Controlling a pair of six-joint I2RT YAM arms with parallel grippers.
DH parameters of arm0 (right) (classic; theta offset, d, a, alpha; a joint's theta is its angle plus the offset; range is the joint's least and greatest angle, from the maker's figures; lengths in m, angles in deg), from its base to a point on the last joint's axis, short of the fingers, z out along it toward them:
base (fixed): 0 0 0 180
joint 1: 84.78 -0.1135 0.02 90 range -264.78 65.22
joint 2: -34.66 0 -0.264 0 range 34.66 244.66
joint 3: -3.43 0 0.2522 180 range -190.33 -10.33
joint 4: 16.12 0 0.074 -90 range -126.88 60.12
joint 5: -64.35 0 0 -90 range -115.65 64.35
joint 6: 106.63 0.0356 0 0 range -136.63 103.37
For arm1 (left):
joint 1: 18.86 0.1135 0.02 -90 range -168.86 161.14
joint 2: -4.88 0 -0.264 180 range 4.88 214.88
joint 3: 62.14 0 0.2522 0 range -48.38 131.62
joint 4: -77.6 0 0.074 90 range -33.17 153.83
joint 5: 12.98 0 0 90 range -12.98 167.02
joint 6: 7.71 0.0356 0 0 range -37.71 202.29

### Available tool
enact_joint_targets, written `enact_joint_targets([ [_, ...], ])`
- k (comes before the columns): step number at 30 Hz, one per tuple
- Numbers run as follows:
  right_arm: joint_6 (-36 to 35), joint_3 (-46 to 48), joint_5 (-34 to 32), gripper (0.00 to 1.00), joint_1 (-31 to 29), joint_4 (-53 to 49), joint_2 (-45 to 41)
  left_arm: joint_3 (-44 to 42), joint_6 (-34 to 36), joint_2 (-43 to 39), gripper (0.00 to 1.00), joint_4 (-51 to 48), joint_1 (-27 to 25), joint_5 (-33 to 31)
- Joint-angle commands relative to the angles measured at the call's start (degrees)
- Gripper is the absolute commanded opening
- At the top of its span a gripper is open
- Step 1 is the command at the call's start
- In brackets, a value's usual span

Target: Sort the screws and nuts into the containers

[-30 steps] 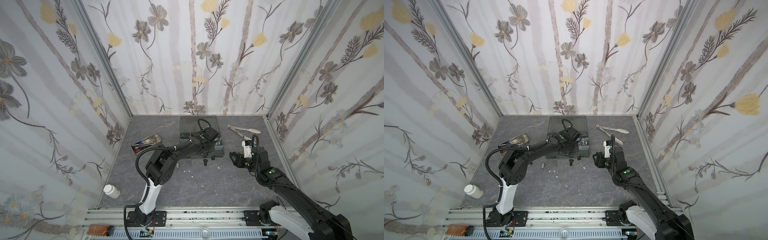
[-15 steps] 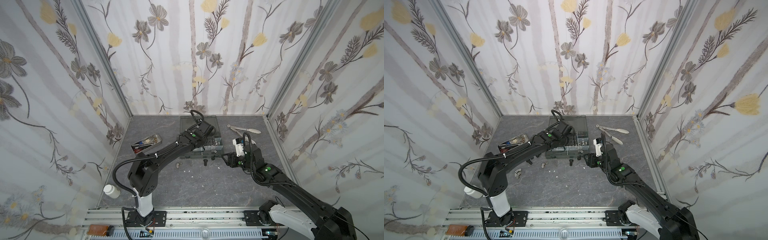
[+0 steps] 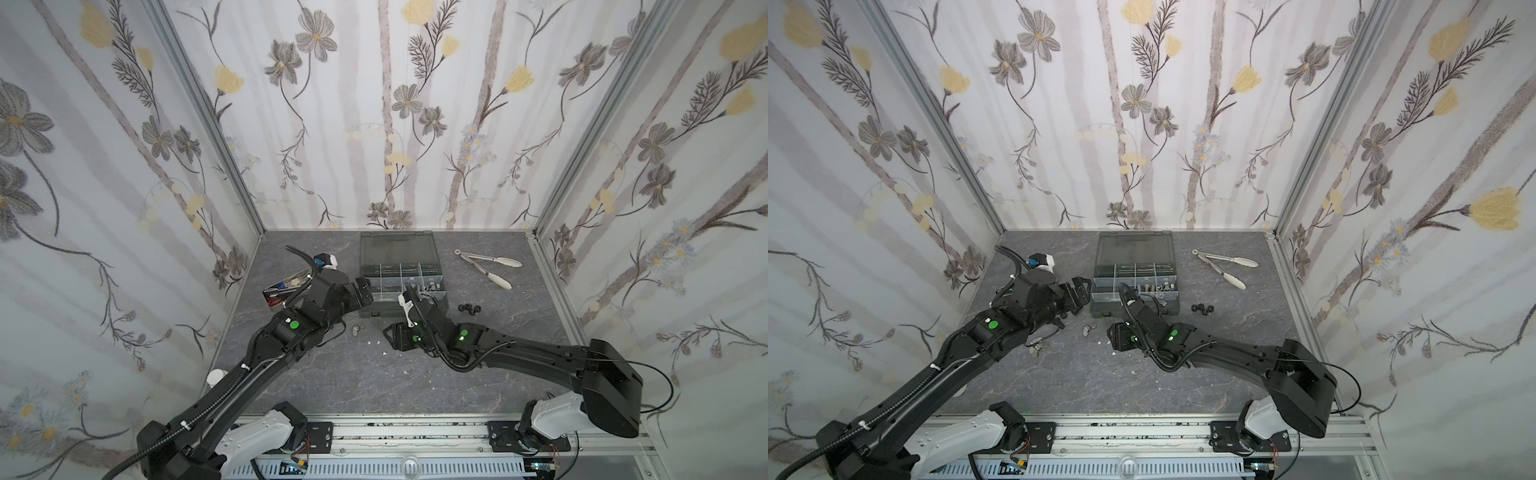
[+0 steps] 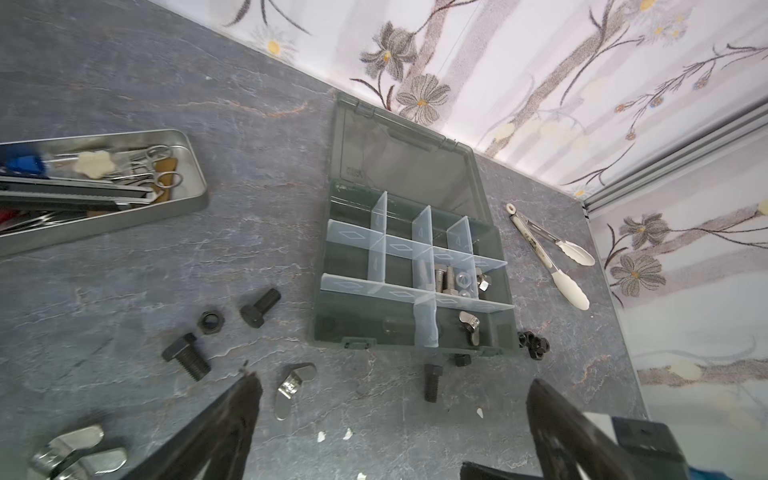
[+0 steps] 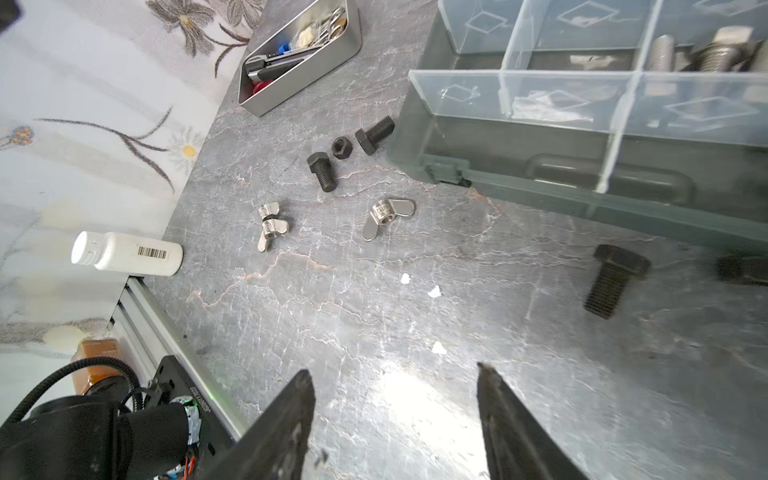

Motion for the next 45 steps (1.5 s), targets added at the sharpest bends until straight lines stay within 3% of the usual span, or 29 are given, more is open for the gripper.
enact_joint_targets([
  [1, 6.1, -4.1, -1.6, 0.64, -2.2, 4.6, 6.7, -2.1, 1.4, -4.2, 1.00, -2.2, 1.2, -0.6],
  [9, 11.0, -17.2, -2.7, 0.64, -4.8, 3.1, 22.5, -4.1, 3.5, -12.2, 1.00, -6.1, 2.8, -1.6],
  [27, 14.3, -27.9, -4.6, 0.67, -3.2, 1.7, 37.0, -3.5, 6.7, -16.9, 1.00, -8.0, 3.2, -3.0],
  [34, 12.3, -31.6, -5.9, 0.66, -2.4, -1.0, 39.9, -3.2, 7.0, -17.4, 1.00, -8.9, 3.2, -4.0],
  [45, 5.2, -39.6, -8.6, 0.53, -1.9, -11.4, 43.8, -3.7, 6.6, -17.4, 1.00, -9.1, 3.3, -4.5],
])
